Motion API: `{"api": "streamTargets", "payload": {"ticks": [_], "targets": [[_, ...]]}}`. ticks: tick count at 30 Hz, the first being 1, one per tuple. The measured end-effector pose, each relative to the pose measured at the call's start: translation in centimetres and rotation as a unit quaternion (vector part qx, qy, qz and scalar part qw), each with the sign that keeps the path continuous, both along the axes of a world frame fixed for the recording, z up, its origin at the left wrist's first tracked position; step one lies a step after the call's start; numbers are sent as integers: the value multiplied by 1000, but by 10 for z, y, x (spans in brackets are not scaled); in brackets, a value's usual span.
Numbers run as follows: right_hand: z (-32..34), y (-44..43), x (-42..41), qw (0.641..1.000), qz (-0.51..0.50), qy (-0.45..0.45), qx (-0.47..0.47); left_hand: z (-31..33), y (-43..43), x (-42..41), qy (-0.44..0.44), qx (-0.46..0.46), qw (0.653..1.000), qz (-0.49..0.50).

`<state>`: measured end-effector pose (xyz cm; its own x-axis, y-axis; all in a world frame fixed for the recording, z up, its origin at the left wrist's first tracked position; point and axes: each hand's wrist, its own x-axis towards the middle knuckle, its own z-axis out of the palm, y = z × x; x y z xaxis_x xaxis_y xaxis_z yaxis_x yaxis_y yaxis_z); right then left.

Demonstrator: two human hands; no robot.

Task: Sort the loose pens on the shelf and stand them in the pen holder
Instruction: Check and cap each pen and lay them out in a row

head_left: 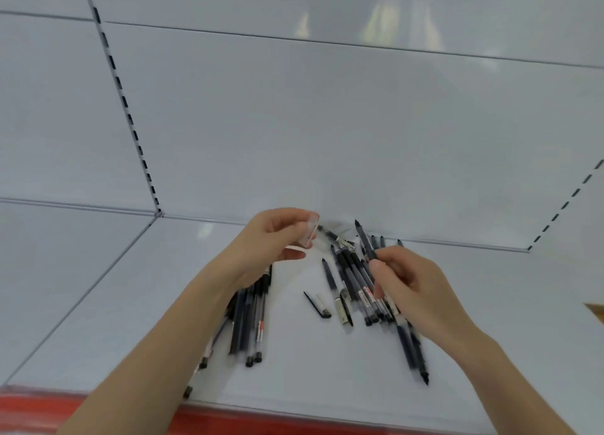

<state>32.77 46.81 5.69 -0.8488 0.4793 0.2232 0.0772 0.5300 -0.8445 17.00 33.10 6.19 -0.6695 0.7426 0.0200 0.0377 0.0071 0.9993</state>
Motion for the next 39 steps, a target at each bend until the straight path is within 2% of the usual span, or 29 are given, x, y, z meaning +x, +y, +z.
{"api": "streamTargets", "payload": {"ticks": [3, 7, 13, 19, 26, 30, 34, 39], "targets": [[6, -6, -1, 998, 34, 42, 18, 6, -13, 8, -2, 57, 998, -4], [13, -15, -3, 993, 72, 76, 50, 9, -21, 15, 34, 79, 996, 10], [16, -22, -5, 992, 85, 76, 55, 7, -25, 18, 70, 70, 995, 10], [17, -17, -2, 993, 97, 33, 58, 8, -24, 19, 100, 75, 992, 20], [16, -18, 0, 990, 130, -13, 44, 6, -16, 18, -13, 152, 987, 49], [10, -28, -3, 994, 108, 18, 8, 6, -9, 22, -58, 190, 977, 74], [3, -37, -6, 995, 70, 49, -46, 2, -4, 30, -65, 209, 970, 102], [0, -42, -13, 995, 44, 71, -49, -1, 1, 40, -59, 209, 967, 129]]}}
